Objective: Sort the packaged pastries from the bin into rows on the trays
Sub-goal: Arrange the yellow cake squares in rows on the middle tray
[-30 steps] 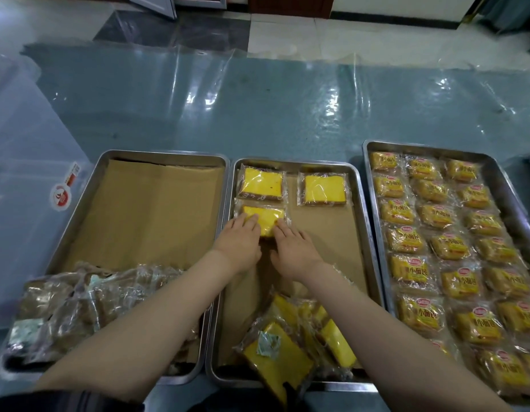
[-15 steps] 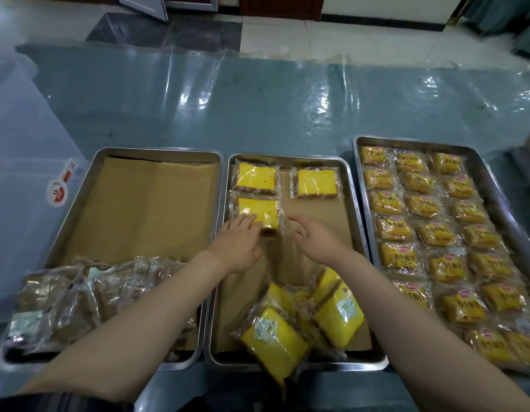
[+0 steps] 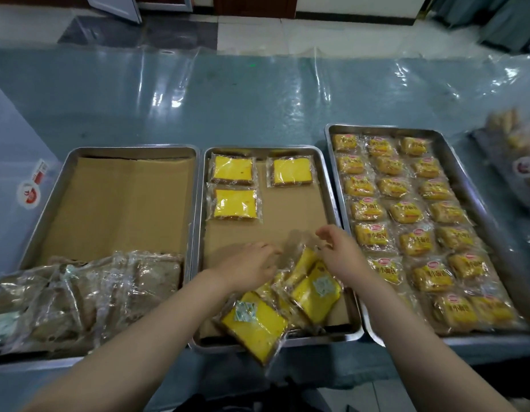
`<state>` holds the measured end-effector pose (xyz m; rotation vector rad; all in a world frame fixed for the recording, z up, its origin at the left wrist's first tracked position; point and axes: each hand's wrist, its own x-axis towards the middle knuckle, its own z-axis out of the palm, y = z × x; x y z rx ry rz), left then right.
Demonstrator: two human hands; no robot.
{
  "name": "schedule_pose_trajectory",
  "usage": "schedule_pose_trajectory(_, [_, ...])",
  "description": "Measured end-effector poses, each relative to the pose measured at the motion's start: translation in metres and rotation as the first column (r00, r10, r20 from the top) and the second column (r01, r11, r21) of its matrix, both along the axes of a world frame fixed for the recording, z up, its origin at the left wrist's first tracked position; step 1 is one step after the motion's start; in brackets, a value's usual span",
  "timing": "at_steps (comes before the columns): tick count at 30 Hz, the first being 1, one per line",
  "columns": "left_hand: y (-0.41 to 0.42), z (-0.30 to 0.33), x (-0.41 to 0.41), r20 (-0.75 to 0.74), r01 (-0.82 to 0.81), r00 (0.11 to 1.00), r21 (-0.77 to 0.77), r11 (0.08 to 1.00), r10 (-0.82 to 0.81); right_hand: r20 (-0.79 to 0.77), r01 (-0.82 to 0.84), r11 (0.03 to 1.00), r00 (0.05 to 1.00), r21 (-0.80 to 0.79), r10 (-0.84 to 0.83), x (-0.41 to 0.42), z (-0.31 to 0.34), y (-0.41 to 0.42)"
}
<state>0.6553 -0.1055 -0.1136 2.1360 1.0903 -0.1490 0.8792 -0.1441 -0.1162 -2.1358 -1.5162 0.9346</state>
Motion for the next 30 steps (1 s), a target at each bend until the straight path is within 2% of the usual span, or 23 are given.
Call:
schedule_pose_trajectory(4, [-0.012, 0.005, 0.02, 0.044, 0.027, 0.999, -0.009, 1.0, -0.027, 0.207, -0.012, 0.999, 0.978, 0.043, 0.003, 0.013, 0.006, -0.018])
schedule_pose_trajectory(7, [-0.018, 0.006, 0.031, 0.04, 0.052, 0.998, 0.027, 0.998, -0.053, 0.37, -0.072, 0.99, 0.922, -0.123, 0.113, 0.015, 0.009, -0.033])
schedule_pose_trajectory(9, [-0.02, 0.007, 0.035, 0.008, 0.072, 0.997, 0.039, 0.997, -0.072, 0.402, -0.111, 0.971, 0.896, -0.212, 0.19, 0.014, 0.008, -0.043])
schedule_pose_trajectory(15, [-0.026, -0.001, 0.04, -0.001, 0.017, 1.0, 0.013, 1.0, -0.017, 0.245, -0.166, 0.948, 0.941, -0.271, 0.235, 0.004, 0.009, -0.05])
schedule_pose_trajectory(20, [-0.029, 0.006, 0.028, 0.036, -0.086, 0.996, 0.076, 0.993, 0.084, 0.057, -0.188, 0.951, 0.977, -0.246, 0.208, 0.001, 0.007, -0.046])
schedule_pose_trajectory(26, [-0.039, 0.005, 0.016, 0.013, -0.115, 0.993, 0.095, 0.989, 0.115, -0.142, -0.347, 0.899, 0.937, -0.267, 0.319, 0.0, -0.002, -0.042])
schedule_pose_trajectory(30, [-0.039, 0.004, 0.013, 0.048, -0.234, 0.972, 0.182, 0.955, 0.229, -0.297, -0.372, 0.901, 0.906, -0.223, 0.301, 0.001, -0.001, -0.036])
